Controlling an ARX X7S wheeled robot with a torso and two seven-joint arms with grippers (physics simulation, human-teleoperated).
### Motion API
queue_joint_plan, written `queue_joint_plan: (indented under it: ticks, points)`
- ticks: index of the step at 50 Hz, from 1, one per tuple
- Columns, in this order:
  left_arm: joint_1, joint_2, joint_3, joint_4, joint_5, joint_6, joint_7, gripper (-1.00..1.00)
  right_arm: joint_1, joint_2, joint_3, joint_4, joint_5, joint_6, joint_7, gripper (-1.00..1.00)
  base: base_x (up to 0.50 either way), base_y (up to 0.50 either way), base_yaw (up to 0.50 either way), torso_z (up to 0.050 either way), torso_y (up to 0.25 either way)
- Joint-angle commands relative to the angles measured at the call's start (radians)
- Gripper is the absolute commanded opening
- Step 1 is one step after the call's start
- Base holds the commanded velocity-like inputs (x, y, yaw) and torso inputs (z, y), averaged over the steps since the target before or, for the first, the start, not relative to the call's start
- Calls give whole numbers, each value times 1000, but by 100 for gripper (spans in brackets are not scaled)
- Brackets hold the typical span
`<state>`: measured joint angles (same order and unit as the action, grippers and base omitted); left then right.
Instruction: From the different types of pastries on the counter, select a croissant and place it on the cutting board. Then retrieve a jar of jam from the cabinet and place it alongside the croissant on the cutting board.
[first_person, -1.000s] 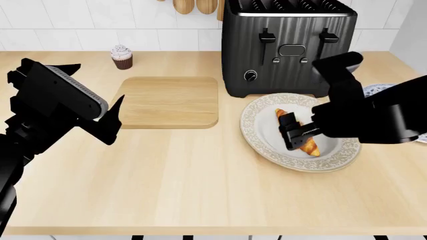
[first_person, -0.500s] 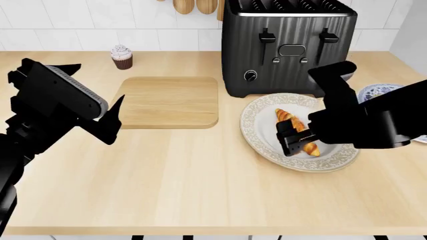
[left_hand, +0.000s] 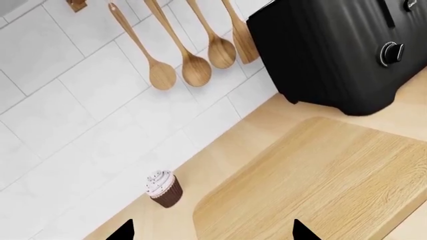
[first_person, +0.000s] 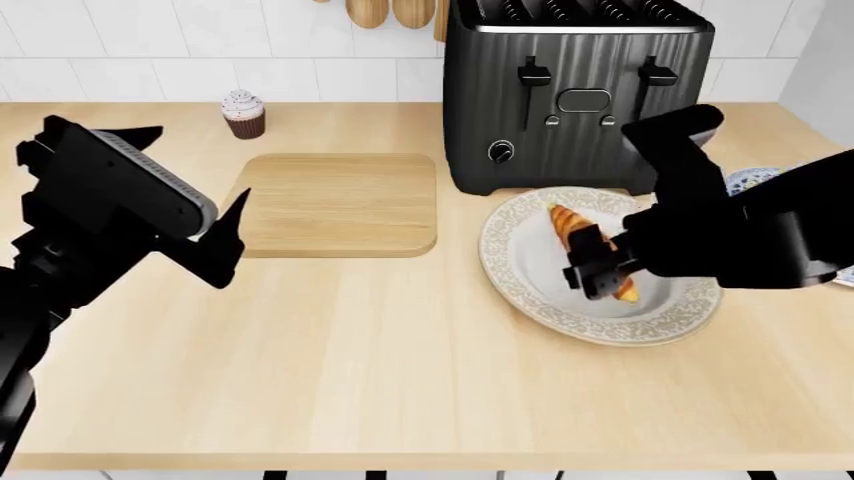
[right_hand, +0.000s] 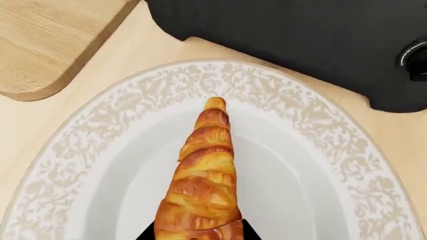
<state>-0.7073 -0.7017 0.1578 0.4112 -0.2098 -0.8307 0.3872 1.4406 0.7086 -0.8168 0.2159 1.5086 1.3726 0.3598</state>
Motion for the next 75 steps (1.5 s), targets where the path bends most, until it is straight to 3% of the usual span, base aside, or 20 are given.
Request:
queue_joint_plan:
  ticks: [1,7,14,26,33,38,42,57,75]
  points:
    - [1,0,-11,5,-8,2,-1,100,193,2,43,-77,70,78,68,-100,0,0,0,0,0]
    - [12,-9,-42,23,-22,7,1,100,409,-54,46,-86,121,154,95,-100,0,0,0,0,0]
    - [40,-32,-106,61,-45,-5,-1,100,485,-165,-4,-60,62,125,-25,-100,0,0,0,0,0]
    - [86,-38,-185,74,-75,-6,-6,100,659,-438,-232,261,-307,-140,-626,-100,0,0,0,0,0]
    - [107,-42,-225,89,-90,-23,-12,100,696,-697,-403,733,-532,-404,-967,-100,0,0,0,0,0]
    - [127,-47,-257,112,-103,-40,-15,100,700,-709,-638,789,-306,-527,-938,-100,0,0,0,0,0]
    - [136,-58,-276,124,-107,-50,-16,100,670,-709,-713,813,-237,-573,-920,-100,0,0,0,0,0]
    - [136,-70,-282,74,-75,4,-26,100,559,-709,-711,868,-269,-567,-928,-100,0,0,0,0,-55]
    - [107,-62,-250,15,-56,44,-28,100,582,-709,-712,868,-225,-572,-926,-100,0,0,0,0,-115]
